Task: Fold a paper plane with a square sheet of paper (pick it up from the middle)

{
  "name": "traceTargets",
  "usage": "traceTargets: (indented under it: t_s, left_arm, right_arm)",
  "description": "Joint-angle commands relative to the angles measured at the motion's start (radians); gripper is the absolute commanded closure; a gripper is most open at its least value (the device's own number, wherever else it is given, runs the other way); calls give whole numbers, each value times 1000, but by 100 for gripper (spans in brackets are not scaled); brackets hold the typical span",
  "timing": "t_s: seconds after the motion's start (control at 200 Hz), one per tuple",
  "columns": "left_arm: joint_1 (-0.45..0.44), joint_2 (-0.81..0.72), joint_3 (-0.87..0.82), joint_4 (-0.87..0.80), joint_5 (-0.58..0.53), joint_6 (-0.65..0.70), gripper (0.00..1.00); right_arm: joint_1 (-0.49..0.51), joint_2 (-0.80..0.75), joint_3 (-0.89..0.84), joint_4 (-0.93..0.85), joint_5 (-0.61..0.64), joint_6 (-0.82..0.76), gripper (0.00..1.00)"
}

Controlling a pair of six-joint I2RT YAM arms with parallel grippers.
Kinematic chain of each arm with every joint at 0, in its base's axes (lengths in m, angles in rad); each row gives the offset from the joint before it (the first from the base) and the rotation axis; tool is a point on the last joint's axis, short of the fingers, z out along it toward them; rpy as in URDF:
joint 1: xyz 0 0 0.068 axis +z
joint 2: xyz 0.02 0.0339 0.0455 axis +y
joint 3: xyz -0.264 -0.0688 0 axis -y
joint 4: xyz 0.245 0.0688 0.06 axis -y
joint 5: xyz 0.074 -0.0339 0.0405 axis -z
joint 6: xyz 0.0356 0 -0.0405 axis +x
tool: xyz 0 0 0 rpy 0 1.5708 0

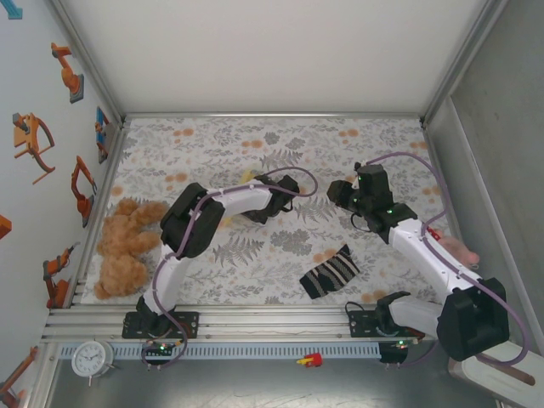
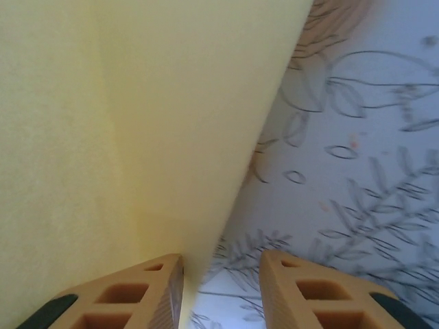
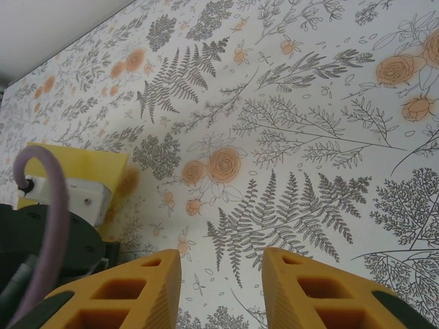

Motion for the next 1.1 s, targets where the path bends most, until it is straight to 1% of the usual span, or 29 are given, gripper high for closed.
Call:
traceTargets:
  t_s: [0.0, 0.09, 0.145, 0.215, 0.285, 0.366, 0.416, 0.501, 0.666, 0.811, 0.881, 0.952, 1.097]
  left_arm:
    - [-10, -88, -44, 47, 216, -77, 61]
    - [-11, -168, -113, 123, 376, -127, 58]
    - [-13, -219, -168, 192, 489, -165, 55]
    - [-21, -280, -236, 281, 608, -212, 53]
    - [-29, -330, -302, 380, 706, -250, 51]
    - [-31, -393, -365, 463, 778, -277, 49]
    - [-28, -430, -390, 492, 794, -280, 48]
    - [-2, -486, -423, 514, 781, -265, 46]
    - [103, -545, -479, 512, 738, -212, 40]
    - [203, -535, -519, 535, 734, -170, 38]
    - [241, -513, -523, 552, 756, -151, 37]
    - [270, -487, -528, 575, 777, -143, 37]
    - [317, -456, -526, 618, 783, -134, 35]
  right_arm:
    - [-7, 2, -13, 15, 7, 16, 64]
    - [-5, 6, -14, 14, 13, 21, 64]
    - [-6, 10, -16, 16, 16, 26, 64]
    - [-6, 16, -18, 19, 20, 32, 63]
    - [-6, 22, -22, 25, 21, 42, 62]
    - [-6, 30, -23, 34, 14, 49, 61]
    - [-7, 34, -22, 39, 6, 51, 60]
    - [-7, 43, -22, 46, -10, 55, 59]
    - [-6, 55, -34, 74, -38, 65, 54]
    - [-6, 75, -35, 87, -63, 74, 52]
    - [-6, 82, -36, 96, -73, 78, 53]
    - [-7, 87, -36, 100, -75, 81, 52]
    - [-7, 90, -35, 105, -82, 85, 52]
